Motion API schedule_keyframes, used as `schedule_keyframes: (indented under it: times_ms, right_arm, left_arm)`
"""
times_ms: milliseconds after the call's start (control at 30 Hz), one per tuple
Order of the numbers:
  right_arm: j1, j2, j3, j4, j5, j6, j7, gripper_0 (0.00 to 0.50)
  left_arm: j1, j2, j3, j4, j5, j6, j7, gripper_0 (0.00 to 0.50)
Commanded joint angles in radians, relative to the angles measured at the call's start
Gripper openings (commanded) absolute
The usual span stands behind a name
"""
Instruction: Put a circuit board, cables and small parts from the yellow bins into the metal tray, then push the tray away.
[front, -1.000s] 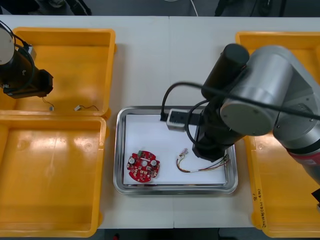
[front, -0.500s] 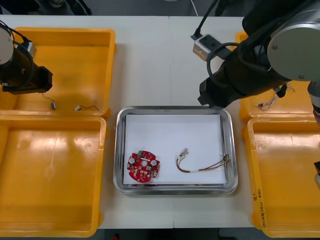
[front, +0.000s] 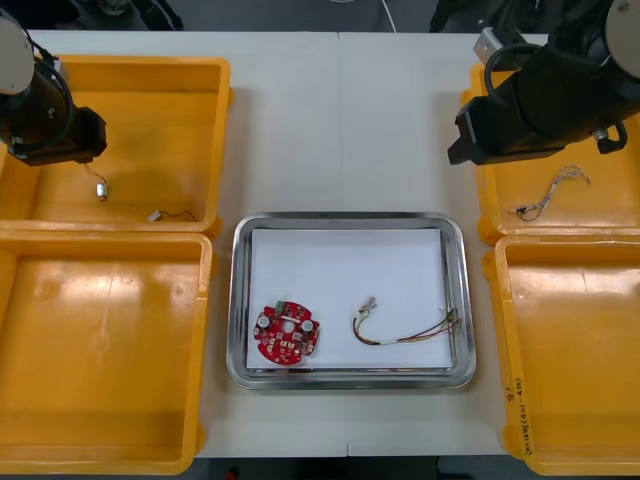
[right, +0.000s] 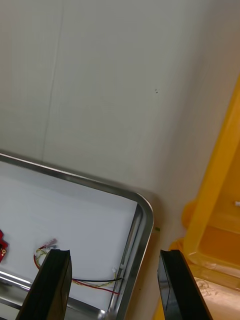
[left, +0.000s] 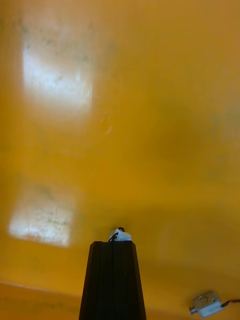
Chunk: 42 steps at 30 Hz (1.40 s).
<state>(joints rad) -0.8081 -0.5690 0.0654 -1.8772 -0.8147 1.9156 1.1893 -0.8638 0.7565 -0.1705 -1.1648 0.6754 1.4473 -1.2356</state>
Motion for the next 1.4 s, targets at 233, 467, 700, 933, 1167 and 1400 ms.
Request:
schedule_keyframes:
  times_ms: [233,467,700,933,1167,1400]
  right_arm:
    - [-0.121,-0.091,-0.116,0.156,0.06,0.004,-0.022,0.5]
    - [-0.166,-0.098,-0.159,0.274,0.167,0.004,-0.022,0.5]
    - [-0.18,-0.097,-0.196,0.366,0.218,0.004,-0.017,0.5]
    - [-0.246,-0.095,-0.216,0.524,0.261,0.004,-0.027,0.5]
    - [-0.275,-0.089,-0.228,0.645,0.299,0.004,-0.033,0.5]
    - [-0.286,-0.063,-0.228,0.721,0.393,-0.038,-0.034,0.5]
  left_arm:
    - [-0.164,-0.089,0.028,0.192,-0.046,-0.137,-0.194,0.0]
    - [-0.185,-0.097,0.028,0.243,-0.053,-0.162,-0.263,0.0]
    - [-0.189,-0.097,0.031,0.234,-0.051,-0.13,-0.266,0.0]
    - [-0.189,-0.095,0.088,0.215,-0.053,-0.062,-0.265,0.5]
    - [-0.187,-0.092,0.091,0.198,-0.059,-0.034,-0.252,0.5]
    - [-0.195,-0.077,0.091,0.18,-0.059,0.002,-0.251,0.5]
